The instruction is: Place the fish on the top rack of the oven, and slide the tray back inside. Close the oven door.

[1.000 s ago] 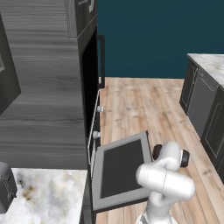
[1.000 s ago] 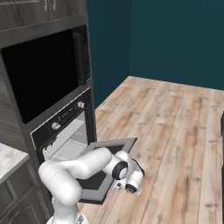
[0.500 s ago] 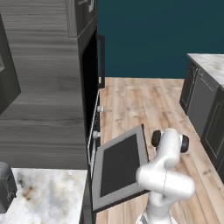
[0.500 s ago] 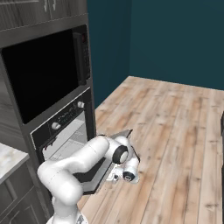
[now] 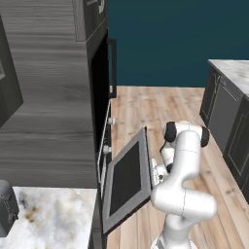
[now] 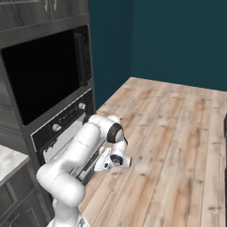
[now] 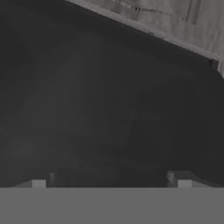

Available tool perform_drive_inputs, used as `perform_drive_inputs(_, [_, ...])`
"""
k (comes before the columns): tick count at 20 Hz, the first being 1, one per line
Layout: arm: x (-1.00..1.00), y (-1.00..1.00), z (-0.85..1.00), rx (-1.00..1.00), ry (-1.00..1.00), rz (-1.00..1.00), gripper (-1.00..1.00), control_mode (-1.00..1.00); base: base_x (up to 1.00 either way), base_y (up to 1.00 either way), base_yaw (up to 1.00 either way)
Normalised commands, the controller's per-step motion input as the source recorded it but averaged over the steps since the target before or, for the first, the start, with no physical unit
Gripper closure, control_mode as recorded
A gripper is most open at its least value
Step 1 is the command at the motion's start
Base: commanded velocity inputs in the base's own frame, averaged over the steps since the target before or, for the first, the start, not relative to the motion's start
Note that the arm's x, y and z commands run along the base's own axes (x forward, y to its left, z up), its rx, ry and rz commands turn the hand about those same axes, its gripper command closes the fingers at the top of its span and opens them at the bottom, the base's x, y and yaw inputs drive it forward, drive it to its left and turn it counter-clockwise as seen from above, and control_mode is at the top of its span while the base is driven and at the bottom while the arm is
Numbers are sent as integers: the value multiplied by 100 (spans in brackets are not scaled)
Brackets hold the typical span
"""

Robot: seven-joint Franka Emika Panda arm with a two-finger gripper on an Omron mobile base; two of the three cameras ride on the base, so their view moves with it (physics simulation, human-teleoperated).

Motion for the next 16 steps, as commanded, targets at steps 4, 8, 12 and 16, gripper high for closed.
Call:
perform_drive_inputs(4, [0, 24, 100, 0, -16, 6, -100, -100, 0, 0, 0])
perform_drive_inputs(8, [0, 32, 100, 3, -20, 4, -100, -100, 0, 0, 0])
perform_drive_inputs(12, [0, 53, 100, 8, -25, 0, -100, -100, 0, 0, 0])
perform_drive_inputs(16, [1, 83, 100, 13, -37, 0, -100, -100, 0, 0, 0])
